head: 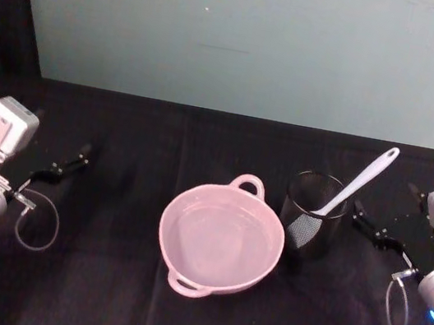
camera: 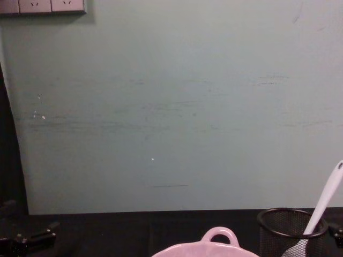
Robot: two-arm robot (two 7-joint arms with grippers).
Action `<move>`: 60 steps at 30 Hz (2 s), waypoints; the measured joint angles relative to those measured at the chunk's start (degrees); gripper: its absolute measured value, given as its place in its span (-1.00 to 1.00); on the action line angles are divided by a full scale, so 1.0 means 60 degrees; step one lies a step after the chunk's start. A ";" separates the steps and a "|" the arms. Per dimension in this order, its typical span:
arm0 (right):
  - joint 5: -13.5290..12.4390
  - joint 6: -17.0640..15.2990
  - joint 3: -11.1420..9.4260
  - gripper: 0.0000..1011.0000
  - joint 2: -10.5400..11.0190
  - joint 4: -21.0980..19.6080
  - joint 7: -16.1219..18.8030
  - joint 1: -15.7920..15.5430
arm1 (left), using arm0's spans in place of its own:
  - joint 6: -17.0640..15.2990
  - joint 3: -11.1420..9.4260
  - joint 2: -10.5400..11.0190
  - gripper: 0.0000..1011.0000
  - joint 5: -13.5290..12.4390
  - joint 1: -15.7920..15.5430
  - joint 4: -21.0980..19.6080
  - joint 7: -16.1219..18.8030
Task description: Use the one hand to pick up the spoon and stir the clear water in the bowl.
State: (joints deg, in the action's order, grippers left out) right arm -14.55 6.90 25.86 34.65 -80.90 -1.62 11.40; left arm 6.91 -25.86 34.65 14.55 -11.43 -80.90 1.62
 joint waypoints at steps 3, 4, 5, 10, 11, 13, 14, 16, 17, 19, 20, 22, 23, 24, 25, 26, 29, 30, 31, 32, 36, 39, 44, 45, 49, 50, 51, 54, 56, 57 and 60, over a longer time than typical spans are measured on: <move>0.0000 0.0000 0.0000 0.98 0.0000 0.0000 -0.0001 0.0003 | 0.0000 0.0000 0.0000 0.99 0.0000 0.0000 0.0000 0.0000; 0.0000 0.0000 0.0000 0.98 0.0000 0.0000 0.0000 0.0003 | 0.0000 0.0000 0.0000 0.99 0.0000 0.0000 0.0000 0.0000; 0.0000 0.0001 0.0000 0.98 0.0000 0.0000 0.0000 0.0004 | 0.0000 0.0000 0.0000 0.99 0.0000 0.0000 0.0000 0.0000; 0.0000 0.0000 0.0000 0.98 0.0000 0.0000 0.0000 0.0006 | 0.0000 0.0000 0.0000 0.99 0.0000 0.0000 0.0000 0.0000; 0.0000 0.0001 0.0000 0.98 0.0000 0.0000 0.0000 0.0006 | 0.0000 0.0001 0.0000 0.99 0.0000 0.0000 0.0000 0.0000; 0.0000 0.0001 0.0000 0.98 0.0000 0.0000 0.0000 0.0005 | 0.0000 0.0001 -0.0001 0.99 0.0000 0.0000 0.0000 0.0000; 0.0000 0.0001 0.0000 0.98 0.0000 0.0000 0.0000 0.0005 | 0.0000 0.0000 0.0000 0.99 0.0000 0.0000 0.0000 0.0000; 0.0000 0.0001 0.0000 0.98 0.0000 0.0000 0.0001 0.0005 | 0.0000 0.0000 0.0000 0.99 0.0000 0.0000 0.0000 0.0000; 0.0000 0.0001 0.0000 0.98 0.0000 0.0000 0.0000 0.0006 | 0.0000 0.0000 0.0000 0.99 0.0000 0.0000 0.0000 0.0000; 0.0000 0.0001 0.0000 0.98 0.0000 0.0000 0.0000 0.0005 | 0.0000 0.0000 0.0000 0.99 0.0000 0.0000 0.0000 0.0000; 0.0000 0.0001 0.0000 0.98 0.0000 0.0000 0.0001 0.0006 | 0.0000 0.0000 0.0000 0.99 0.0000 0.0000 0.0000 0.0000; 0.0000 0.0000 0.0000 0.98 0.0000 0.0000 0.0000 0.0006 | 0.0000 0.0000 0.0000 0.99 0.0000 0.0000 0.0000 0.0000; 0.0000 0.0001 0.0000 0.98 0.0000 0.0000 0.0000 0.0005 | 0.0000 0.0000 0.0000 0.99 0.0000 0.0000 0.0000 0.0000; 0.0000 0.0001 0.0000 0.98 0.0000 0.0000 0.0000 0.0006 | 0.0000 0.0000 0.0000 0.99 0.0000 0.0000 0.0000 0.0000; 0.0000 0.0001 0.0000 0.98 0.0000 0.0000 0.0000 0.0006 | 0.0000 0.0000 0.0000 0.99 0.0000 0.0000 0.0000 0.0000; 0.0000 0.0001 0.0000 0.98 0.0000 0.0000 0.0000 0.0006 | 0.0000 0.0000 0.0000 0.99 0.0000 -0.0001 0.0000 0.0000; 0.0000 0.0001 0.0000 0.98 0.0000 0.0000 0.0000 0.0005 | 0.0000 0.0000 0.0000 0.99 0.0000 0.0000 0.0000 0.0000; 0.0002 0.0001 -0.0003 0.98 -0.0001 0.0000 0.0001 0.0005 | 0.0000 0.0000 -0.0001 0.99 0.0000 0.0000 0.0000 0.0000; 0.0012 -0.0026 -0.0056 0.98 0.0031 -0.0075 0.0018 -0.0025 | 0.0000 0.0000 0.0000 0.99 0.0000 0.0000 0.0000 0.0000; 0.0013 -0.0046 -0.0101 0.98 0.0054 -0.0132 0.0018 -0.0061 | 0.0000 0.0001 0.0000 0.99 0.0000 0.0000 0.0000 0.0000; -0.0089 -0.0109 -0.0369 0.98 0.0174 -0.0461 0.0026 -0.0395 | 0.0000 0.0000 0.0000 0.99 0.0000 0.0000 0.0000 0.0000; -0.0362 -0.0123 -0.0672 0.98 0.0290 -0.0821 0.0060 -0.0779 | 0.0000 0.0000 0.0000 0.99 0.0000 0.0000 0.0000 0.0000; -0.1339 0.0063 -0.1311 0.98 0.0398 -0.1405 0.0553 -0.1437 | 0.0000 0.0000 0.0000 0.99 0.0000 -0.0001 0.0000 0.0000; -0.1543 0.0094 -0.1395 0.98 0.0397 -0.1453 0.0688 -0.1506 | 0.0000 0.0000 0.0000 0.99 0.0000 0.0000 0.0000 0.0000; -0.2997 0.0139 -0.1876 0.98 0.0246 -0.1579 0.1641 -0.1767 | 0.0000 0.0000 0.0000 0.99 0.0000 0.0000 0.0000 0.0000; -0.3555 0.0097 -0.2046 0.98 0.0144 -0.1577 0.2045 -0.1811 | 0.0000 0.0000 -0.0001 0.99 0.0000 -0.0001 0.0000 0.0000; -0.3821 0.0053 -0.2113 0.98 0.0095 -0.1570 0.2226 -0.1821 | 0.0000 0.0000 -0.0001 0.99 0.0000 0.0000 0.0000 0.0000; -0.4779 -0.0240 -0.2369 0.98 -0.0142 -0.1473 0.2872 -0.1820 | 0.0000 0.0000 0.0000 0.99 0.0000 0.0000 0.0000 0.0000; -0.5147 -0.0427 -0.2458 0.98 -0.0248 -0.1419 0.3095 -0.1796 | 0.0000 0.0000 0.0000 0.99 0.0000 0.0000 0.0000 0.0000; -0.5558 -0.0720 -0.2551 0.98 -0.0361 -0.1356 0.3310 -0.1738 | 0.0000 0.0000 0.0000 0.99 0.0000 0.0000 0.0000 0.0000; -0.6011 -0.1113 -0.2661 0.98 -0.0497 -0.1239 0.3526 -0.1626 | 0.0000 0.0000 0.0000 0.99 0.0000 0.0000 0.0000 0.0000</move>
State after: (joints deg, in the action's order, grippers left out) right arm -50.62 0.22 9.90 31.66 -88.33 19.53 1.65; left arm 6.91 -25.86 34.65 14.55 -11.43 -80.90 1.62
